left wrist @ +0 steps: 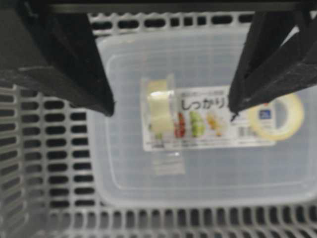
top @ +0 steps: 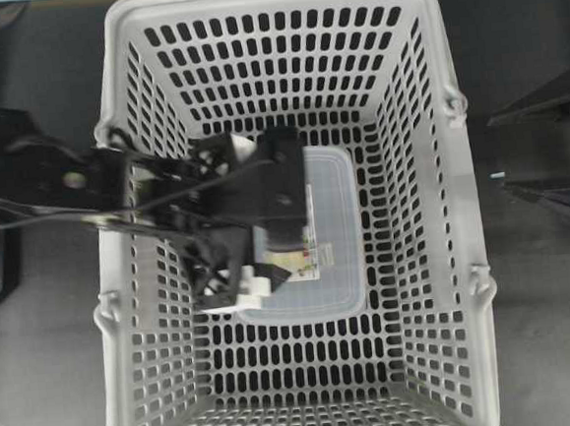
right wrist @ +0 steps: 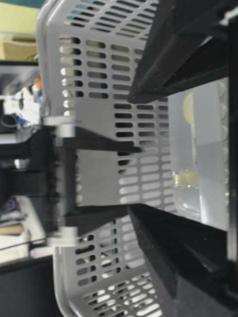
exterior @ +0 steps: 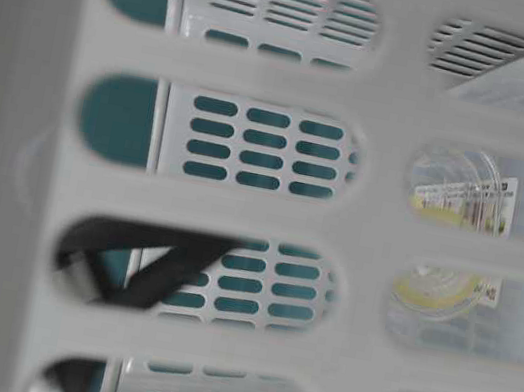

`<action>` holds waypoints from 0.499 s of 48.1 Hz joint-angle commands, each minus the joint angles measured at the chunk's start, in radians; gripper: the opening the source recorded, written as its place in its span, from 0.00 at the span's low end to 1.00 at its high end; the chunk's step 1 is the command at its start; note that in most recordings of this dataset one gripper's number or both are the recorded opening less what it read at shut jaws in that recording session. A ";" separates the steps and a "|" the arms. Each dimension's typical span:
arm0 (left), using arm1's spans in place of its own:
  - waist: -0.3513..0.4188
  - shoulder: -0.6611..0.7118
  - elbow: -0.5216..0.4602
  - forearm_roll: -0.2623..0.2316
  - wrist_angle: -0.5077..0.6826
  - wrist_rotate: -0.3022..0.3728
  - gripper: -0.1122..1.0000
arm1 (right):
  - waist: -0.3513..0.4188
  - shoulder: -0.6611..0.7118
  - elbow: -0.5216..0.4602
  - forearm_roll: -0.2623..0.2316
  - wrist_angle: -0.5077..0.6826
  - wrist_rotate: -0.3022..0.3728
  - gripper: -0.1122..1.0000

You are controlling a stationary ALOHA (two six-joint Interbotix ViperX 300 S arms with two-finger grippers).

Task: Pick up the tape dispenser from the shopping basket with the left arm.
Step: 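Close the left gripper around the tape dispenser's tape roll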

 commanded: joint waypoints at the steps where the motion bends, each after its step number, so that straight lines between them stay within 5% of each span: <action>1: 0.002 0.032 -0.029 0.003 -0.002 -0.006 0.91 | 0.005 0.002 -0.018 0.003 -0.005 0.002 0.80; 24: -0.011 0.158 -0.002 0.003 -0.002 -0.061 0.84 | 0.005 -0.006 -0.017 0.003 -0.005 0.002 0.80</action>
